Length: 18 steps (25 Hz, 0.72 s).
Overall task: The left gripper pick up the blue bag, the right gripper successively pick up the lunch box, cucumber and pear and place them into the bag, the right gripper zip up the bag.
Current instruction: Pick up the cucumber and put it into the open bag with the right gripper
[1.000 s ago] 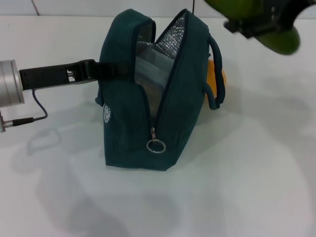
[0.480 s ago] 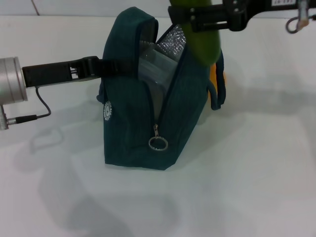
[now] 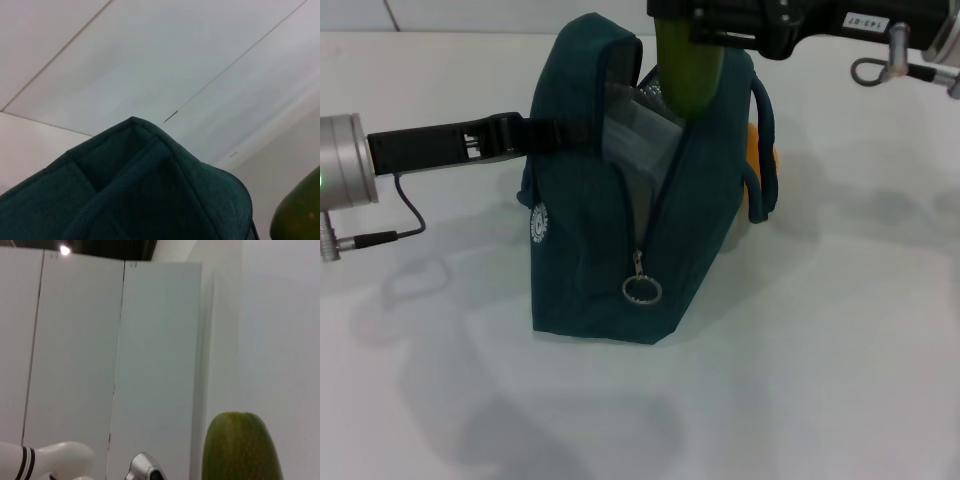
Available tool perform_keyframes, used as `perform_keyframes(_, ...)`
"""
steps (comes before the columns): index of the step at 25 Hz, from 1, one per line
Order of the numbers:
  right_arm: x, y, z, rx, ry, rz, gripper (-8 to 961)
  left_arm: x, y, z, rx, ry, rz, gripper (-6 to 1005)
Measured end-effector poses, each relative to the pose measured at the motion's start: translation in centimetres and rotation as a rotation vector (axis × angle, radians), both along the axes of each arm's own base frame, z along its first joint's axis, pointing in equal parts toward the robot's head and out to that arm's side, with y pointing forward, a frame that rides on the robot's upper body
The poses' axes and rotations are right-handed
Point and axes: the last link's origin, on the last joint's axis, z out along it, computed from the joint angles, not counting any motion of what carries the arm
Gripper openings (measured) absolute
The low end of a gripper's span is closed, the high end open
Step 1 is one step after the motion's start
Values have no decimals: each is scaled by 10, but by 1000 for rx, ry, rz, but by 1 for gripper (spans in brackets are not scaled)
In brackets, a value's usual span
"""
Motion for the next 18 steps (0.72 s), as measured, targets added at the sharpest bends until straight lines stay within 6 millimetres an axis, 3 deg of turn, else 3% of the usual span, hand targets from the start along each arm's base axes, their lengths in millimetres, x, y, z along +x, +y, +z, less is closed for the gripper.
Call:
perform_keyframes(8,9,5,-29,-15,15,-22,681,1,1,0,2,-1,0,42)
perform_keyframes(18,25,4,-41,-47,3,-79,686,0,1,0,6,-2,3,42)
